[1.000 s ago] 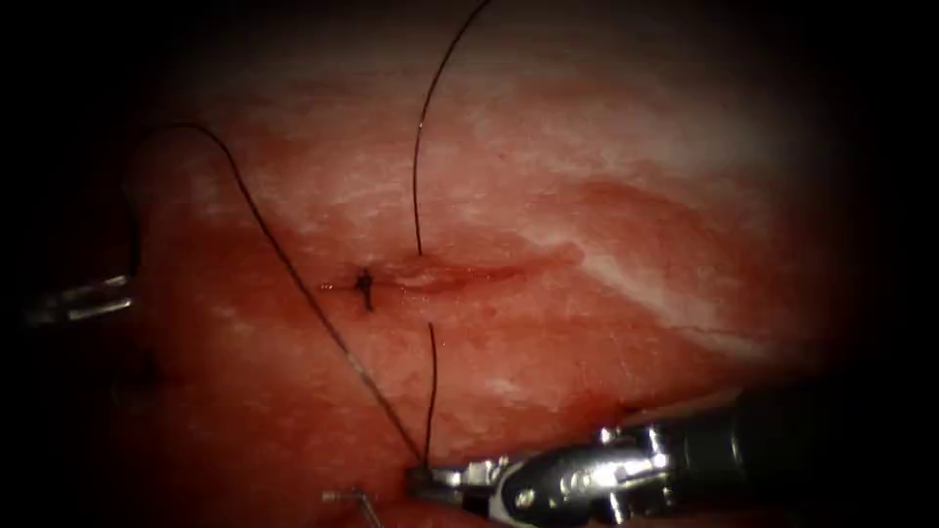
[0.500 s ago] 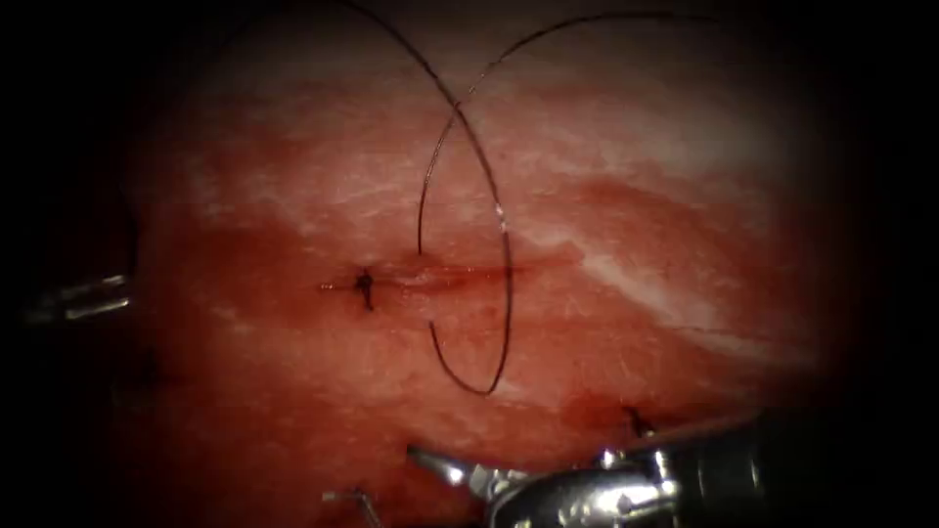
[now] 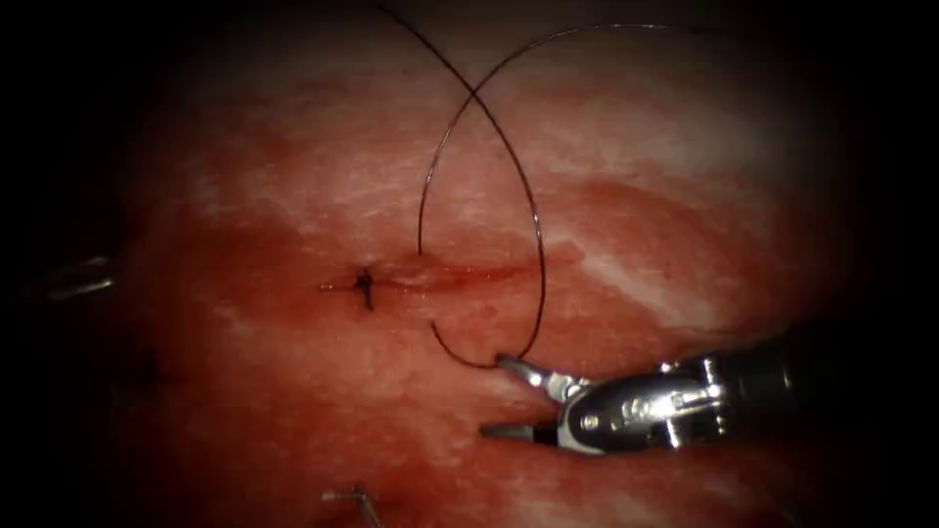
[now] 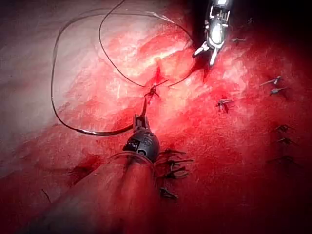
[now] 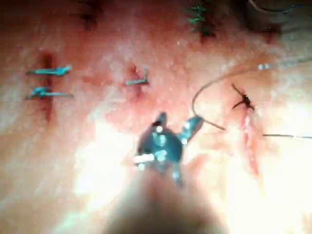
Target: Wound Closure
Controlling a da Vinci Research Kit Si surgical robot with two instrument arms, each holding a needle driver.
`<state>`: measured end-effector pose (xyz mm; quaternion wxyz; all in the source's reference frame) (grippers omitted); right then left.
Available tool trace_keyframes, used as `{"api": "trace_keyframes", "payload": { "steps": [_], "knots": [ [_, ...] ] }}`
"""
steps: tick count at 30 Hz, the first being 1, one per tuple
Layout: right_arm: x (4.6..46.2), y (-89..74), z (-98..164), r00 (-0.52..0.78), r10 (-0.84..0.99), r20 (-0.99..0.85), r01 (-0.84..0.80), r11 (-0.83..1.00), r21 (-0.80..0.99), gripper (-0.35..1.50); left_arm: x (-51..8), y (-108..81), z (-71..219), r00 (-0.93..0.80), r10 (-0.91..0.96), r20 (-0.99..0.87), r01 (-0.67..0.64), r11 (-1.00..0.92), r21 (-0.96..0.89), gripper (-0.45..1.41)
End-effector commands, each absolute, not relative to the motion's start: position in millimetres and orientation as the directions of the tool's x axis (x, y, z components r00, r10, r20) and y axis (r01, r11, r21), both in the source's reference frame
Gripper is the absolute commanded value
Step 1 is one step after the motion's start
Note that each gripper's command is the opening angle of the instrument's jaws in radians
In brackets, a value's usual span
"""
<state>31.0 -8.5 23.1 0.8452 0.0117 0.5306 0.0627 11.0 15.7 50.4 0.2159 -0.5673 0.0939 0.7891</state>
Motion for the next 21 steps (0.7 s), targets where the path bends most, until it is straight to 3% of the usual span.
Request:
{"api": "trace_keyframes", "payload": {
  "steps": [1,8,9,11,21],
  "knots": [
    [30.7,-9.5,23.9,0.434,0.117,-0.893,-0.086,0.992,0.088,1.16,10.6,15.0,51.0,-0.261,0.244,-0.934,-0.452,-0.886,-0.105,-0.45],
    [28.9,-9.0,24.6,0.435,0.114,-0.893,-0.078,0.993,0.089,1.14,11.6,15.1,51.3,-0.269,0.246,-0.931,-0.466,-0.879,-0.097,-0.45],
    [28.6,-8.8,24.8,0.428,0.115,-0.897,-0.077,0.993,0.091,1.03,11.7,15.1,51.3,-0.269,0.251,-0.930,-0.470,-0.877,-0.101,-0.45],
    [29.0,-8.3,25.1,0.421,0.120,-0.899,-0.085,0.992,0.093,0.99,11.3,15.0,51.3,-0.269,0.257,-0.928,-0.476,-0.873,-0.104,-0.45],
    [35.4,-4.9,30.0,0.419,0.140,-0.897,-0.125,0.988,0.095,1.23,10.2,14.6,51.4,-0.263,0.252,-0.931,-0.473,-0.875,-0.103,-0.45]
  ]
}}
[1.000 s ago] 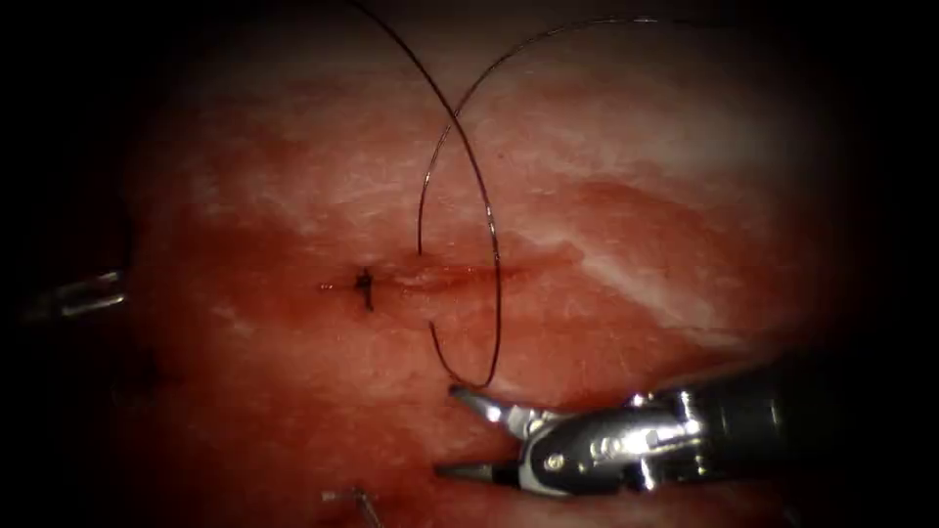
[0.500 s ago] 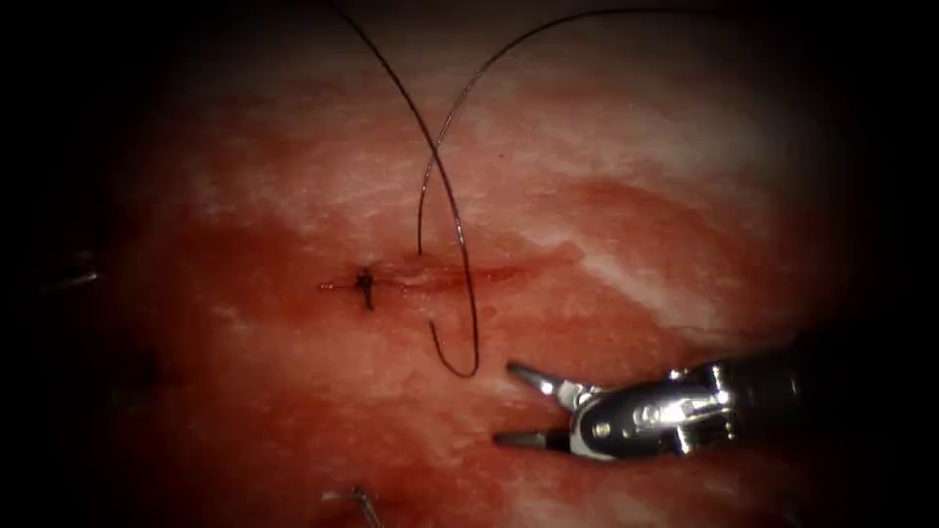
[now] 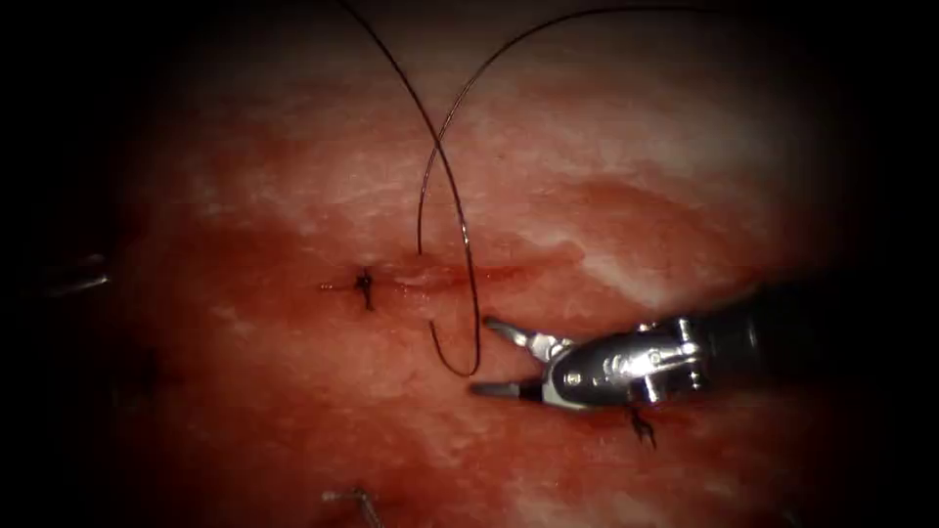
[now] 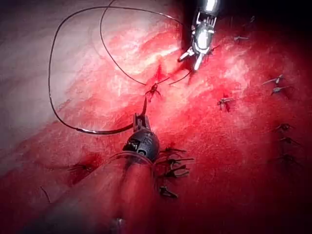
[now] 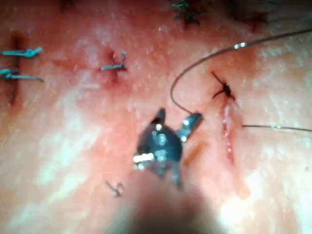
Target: Wound Closure
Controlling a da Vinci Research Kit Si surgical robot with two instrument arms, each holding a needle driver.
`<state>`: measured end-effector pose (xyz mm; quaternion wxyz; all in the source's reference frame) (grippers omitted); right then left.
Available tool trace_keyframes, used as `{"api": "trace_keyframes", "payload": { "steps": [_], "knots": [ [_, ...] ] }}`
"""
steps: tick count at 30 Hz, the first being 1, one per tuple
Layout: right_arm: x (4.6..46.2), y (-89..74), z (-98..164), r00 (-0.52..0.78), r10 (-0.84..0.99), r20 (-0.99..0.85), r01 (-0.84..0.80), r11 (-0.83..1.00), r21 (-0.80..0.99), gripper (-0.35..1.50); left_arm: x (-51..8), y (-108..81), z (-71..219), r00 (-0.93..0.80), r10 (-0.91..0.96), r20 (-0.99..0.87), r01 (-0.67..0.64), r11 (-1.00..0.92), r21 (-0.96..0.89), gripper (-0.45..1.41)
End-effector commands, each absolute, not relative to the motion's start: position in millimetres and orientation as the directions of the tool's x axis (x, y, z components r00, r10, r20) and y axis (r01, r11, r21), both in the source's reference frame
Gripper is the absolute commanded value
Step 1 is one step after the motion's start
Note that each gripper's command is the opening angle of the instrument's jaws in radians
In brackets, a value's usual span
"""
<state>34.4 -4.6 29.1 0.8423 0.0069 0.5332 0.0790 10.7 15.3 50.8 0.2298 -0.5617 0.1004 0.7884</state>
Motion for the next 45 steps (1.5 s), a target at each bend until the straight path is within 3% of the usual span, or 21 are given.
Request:
{"api": "trace_keyframes", "payload": {
  "steps": [1,17,19,22,26,27,29,45],
  "knots": [
    [35.9,-4.9,30.4,0.417,0.139,-0.898,-0.120,0.988,0.097,1.23,10.2,14.6,51.4,-0.263,0.252,-0.931,-0.473,-0.875,-0.103,-0.45],
    [38.5,-5.6,33.7,0.430,0.120,-0.895,-0.103,0.991,0.084,1.11,9.6,14.5,52.4,-0.256,0.256,-0.932,-0.476,-0.872,-0.109,-0.45],
    [38.4,-5.6,33.9,0.433,0.113,-0.895,-0.098,0.992,0.078,1.04,9.6,14.5,52.4,-0.256,0.256,-0.932,-0.476,-0.873,-0.109,-0.45],
    [38.3,-5.7,34.1,0.448,0.098,-0.889,-0.076,0.995,0.072,0.77,9.6,14.5,52.4,-0.253,0.261,-0.932,-0.477,-0.871,-0.114,-0.45],
    [38.1,-5.9,34.2,0.456,0.095,-0.885,-0.067,0.995,0.073,0.69,9.6,14.5,52.4,-0.253,0.261,-0.932,-0.478,-0.871,-0.114,-0.45],
    [38.1,-5.9,34.2,0.450,0.095,-0.888,-0.064,0.995,0.074,0.49,9.6,14.5,52.4,-0.253,0.261,-0.932,-0.478,-0.871,-0.114,-0.45],
    [38.1,-6.1,34.1,0.446,0.094,-0.890,-0.041,0.996,0.084,-0.33,9.6,14.5,52.4,-0.253,0.261,-0.932,-0.478,-0.871,-0.114,-0.45],
    [36.4,-11.4,25.4,0.461,0.057,-0.886,0.028,0.997,0.078,-0.35,10.0,14.7,54.0,-0.244,0.269,-0.932,-0.479,-0.869,-0.126,-0.45]
  ]
}}
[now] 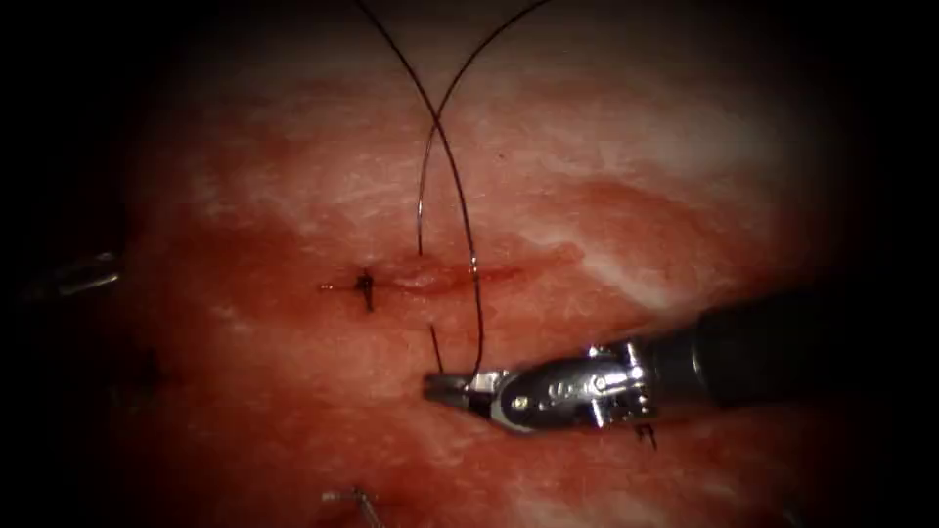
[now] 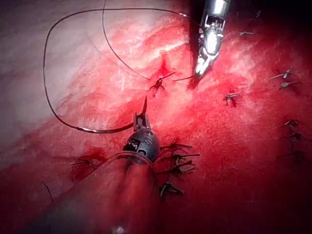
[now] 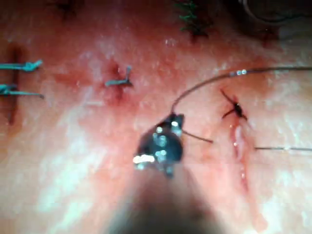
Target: Wound Closure
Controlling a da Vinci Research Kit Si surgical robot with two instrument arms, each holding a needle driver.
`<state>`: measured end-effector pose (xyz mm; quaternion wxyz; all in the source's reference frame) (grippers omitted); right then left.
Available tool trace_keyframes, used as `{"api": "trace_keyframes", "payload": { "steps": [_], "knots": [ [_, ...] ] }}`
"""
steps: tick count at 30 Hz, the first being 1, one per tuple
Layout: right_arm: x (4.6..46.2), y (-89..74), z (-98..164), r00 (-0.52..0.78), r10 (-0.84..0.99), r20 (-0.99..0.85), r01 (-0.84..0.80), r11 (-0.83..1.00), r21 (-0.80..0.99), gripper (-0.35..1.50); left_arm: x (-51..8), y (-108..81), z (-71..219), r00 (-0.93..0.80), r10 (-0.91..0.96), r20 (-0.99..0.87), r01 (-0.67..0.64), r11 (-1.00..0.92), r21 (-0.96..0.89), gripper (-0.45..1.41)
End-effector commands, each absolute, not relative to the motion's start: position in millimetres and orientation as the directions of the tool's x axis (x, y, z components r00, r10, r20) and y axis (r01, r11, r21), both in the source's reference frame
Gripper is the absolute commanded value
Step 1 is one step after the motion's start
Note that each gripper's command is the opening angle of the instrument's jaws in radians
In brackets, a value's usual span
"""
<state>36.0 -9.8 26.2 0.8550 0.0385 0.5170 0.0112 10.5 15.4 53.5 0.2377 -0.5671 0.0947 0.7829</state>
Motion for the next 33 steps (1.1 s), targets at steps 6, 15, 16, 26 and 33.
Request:
{"api": "trace_keyframes", "payload": {
  "steps": [6,15,16,26,33],
  "knots": [
    [36.1,-15.0,19.6,0.440,0.041,-0.897,0.061,0.995,0.076,-0.35,10.0,14.5,54.6,-0.239,0.270,-0.933,-0.482,-0.867,-0.127,-0.45],
    [36.5,-18.1,13.8,0.433,0.024,-0.901,0.094,0.993,0.071,-0.35,10.0,14.5,54.5,-0.239,0.270,-0.933,-0.482,-0.867,-0.127,-0.45],
    [36.6,-18.2,13.5,0.430,0.012,-0.903,0.100,0.993,0.061,-0.35,10.0,14.5,54.5,-0.239,0.270,-0.933,-0.482,-0.867,-0.127,-0.45],
    [35.8,-14.5,16.4,0.464,-0.009,-0.886,-0.021,1.000,-0.020,1.20,10.2,14.5,54.6,-0.236,0.274,-0.932,-0.482,-0.866,-0.133,-0.45],
    [33.9,-9.8,23.0,0.486,0.025,-0.874,-0.083,0.996,-0.018,1.21,10.4,14.5,54.6,-0.236,0.274,-0.933,-0.481,-0.866,-0.133,-0.45]
  ]
}}
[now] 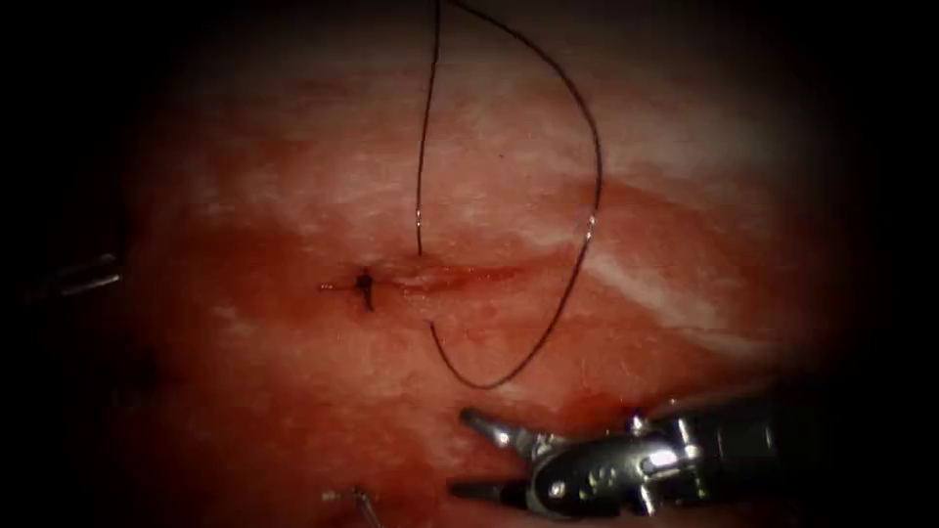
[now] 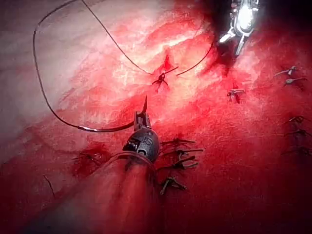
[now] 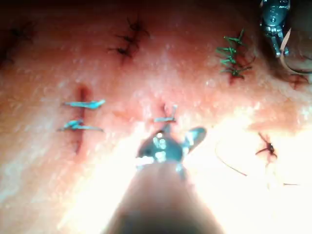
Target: Wound Closure
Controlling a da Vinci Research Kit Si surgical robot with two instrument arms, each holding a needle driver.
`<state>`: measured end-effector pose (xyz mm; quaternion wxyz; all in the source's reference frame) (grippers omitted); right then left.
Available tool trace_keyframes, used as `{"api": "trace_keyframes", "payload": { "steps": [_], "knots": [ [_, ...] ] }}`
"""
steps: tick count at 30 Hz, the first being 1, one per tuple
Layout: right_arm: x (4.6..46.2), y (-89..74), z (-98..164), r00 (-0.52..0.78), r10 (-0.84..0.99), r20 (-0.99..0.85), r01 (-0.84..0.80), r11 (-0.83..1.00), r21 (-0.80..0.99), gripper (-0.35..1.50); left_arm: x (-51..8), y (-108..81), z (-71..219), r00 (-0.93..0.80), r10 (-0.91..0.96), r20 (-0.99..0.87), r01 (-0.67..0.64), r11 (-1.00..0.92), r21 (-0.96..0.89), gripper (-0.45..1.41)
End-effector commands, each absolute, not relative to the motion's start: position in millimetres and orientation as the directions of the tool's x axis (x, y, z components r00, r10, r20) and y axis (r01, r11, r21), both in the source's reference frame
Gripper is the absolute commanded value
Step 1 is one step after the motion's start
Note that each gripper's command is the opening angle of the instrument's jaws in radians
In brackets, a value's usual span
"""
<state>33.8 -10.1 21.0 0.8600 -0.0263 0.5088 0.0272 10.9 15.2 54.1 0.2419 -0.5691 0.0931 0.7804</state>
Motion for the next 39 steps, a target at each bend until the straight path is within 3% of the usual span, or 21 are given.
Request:
{"api": "trace_keyframes", "payload": {
  "steps": [1,15,18,19,20,21,27,29,30,33,39],
  "knots": [
    [33.9,-9.3,23.9,0.485,0.027,-0.874,-0.087,0.996,-0.018,1.21,10.3,14.5,54.6,-0.236,0.274,-0.933,-0.481,-0.866,-0.133,-0.45],
    [36.8,-7.5,31.9,0.489,0.021,-0.872,-0.101,0.994,-0.033,1.16,10.3,14.4,54.7,-0.236,0.273,-0.933,-0.482,-0.866,-0.132,-0.45],
    [36.9,-7.2,32.3,0.495,0.021,-0.869,-0.097,0.995,-0.031,0.93,10.3,14.4,54.7,-0.236,0.273,-0.933,-0.482,-0.866,-0.132,-0.45],
    [36.8,-7.2,32.4,0.503,0.063,-0.862,-0.113,0.994,0.006,0.79,10.3,14.4,54.7,-0.236,0.273,-0.933,-0.482,-0.866,-0.132,-0.45],
    [36.7,-7.2,32.3,0.524,0.120,-0.843,-0.135,0.989,0.057,0.51,10.3,14.4,54.7,-0.236,0.273,-0.933,-0.482,-0.866,-0.132,-0.45],
    [36.7,-7.3,32.2,0.549,0.154,-0.821,-0.150,0.985,0.085,0.41,10.3,14.4,54.7,-0.236,0.273,-0.933,-0.482,-0.866,-0.132,-0.45],
    [37.6,-7.4,31.7,0.646,0.250,-0.721,-0.197,0.967,0.160,0.49,10.0,14.4,54.7,-0.236,0.273,-0.932,-0.484,-0.865,-0.131,-0.45],
    [38.1,-7.4,31.7,0.671,0.254,-0.696,-0.195,0.967,0.165,0.29,9.9,14.3,54.7,-0.237,0.273,-0.932,-0.485,-0.865,-0.130,-0.45],
    [38.4,-7.4,31.7,0.681,0.259,-0.685,-0.192,0.966,0.174,0.05,9.9,14.3,54.7,-0.237,0.273,-0.932,-0.485,-0.865,-0.130,-0.45],
    [39.0,-7.4,31.7,0.698,0.262,-0.666,-0.184,0.965,0.187,-0.35,10.0,14.3,54.7,-0.237,0.273,-0.932,-0.484,-0.865,-0.130,-0.45],
    [38.5,-7.8,31.1,0.725,0.260,-0.637,-0.190,0.966,0.178,-0.35,10.1,14.3,54.7,-0.234,0.278,-0.932,-0.485,-0.864,-0.136,-0.45]
  ]
}}
